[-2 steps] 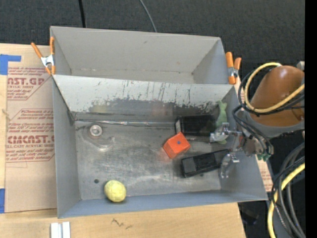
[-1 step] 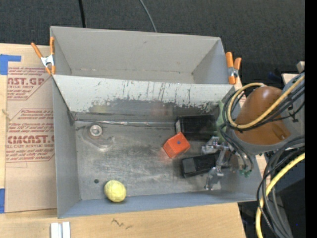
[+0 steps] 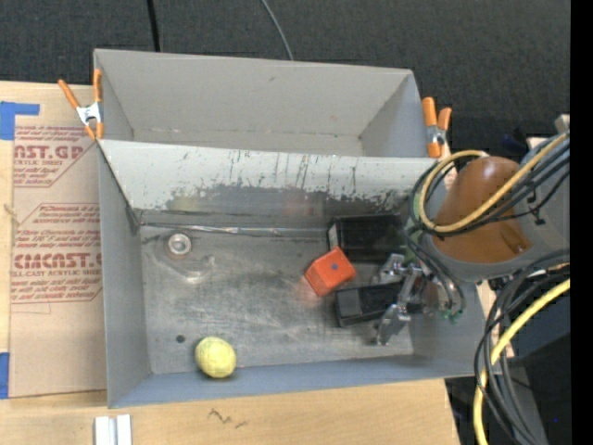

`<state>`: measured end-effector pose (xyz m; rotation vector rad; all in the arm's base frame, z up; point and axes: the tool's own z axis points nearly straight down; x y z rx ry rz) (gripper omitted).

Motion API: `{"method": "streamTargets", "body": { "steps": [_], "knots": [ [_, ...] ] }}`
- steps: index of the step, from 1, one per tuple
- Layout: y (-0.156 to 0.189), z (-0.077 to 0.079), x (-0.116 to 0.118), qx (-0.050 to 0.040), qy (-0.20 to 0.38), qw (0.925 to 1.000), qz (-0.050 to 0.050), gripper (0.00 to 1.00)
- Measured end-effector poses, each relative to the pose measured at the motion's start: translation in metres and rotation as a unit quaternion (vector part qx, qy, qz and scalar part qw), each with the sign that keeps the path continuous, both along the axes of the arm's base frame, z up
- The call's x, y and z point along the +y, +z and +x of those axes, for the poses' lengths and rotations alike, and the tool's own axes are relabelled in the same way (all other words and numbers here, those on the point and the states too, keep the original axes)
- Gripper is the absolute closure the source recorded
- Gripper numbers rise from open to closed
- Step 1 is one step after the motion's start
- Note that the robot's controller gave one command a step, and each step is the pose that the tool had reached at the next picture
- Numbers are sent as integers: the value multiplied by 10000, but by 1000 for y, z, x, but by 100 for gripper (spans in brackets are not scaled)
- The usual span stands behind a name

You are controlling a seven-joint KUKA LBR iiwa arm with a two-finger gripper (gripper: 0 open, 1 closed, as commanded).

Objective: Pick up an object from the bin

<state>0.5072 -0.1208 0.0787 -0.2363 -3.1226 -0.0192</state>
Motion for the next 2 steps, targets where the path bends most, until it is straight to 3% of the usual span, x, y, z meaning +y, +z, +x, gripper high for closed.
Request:
{"method": "streamTargets", "body": {
  "steps": [1,2],
  "knots": [
    [0,0,0,-4,1,10000,-1,100],
    [42,7,1,15,-83,10000,-48,100]
  ]
}}
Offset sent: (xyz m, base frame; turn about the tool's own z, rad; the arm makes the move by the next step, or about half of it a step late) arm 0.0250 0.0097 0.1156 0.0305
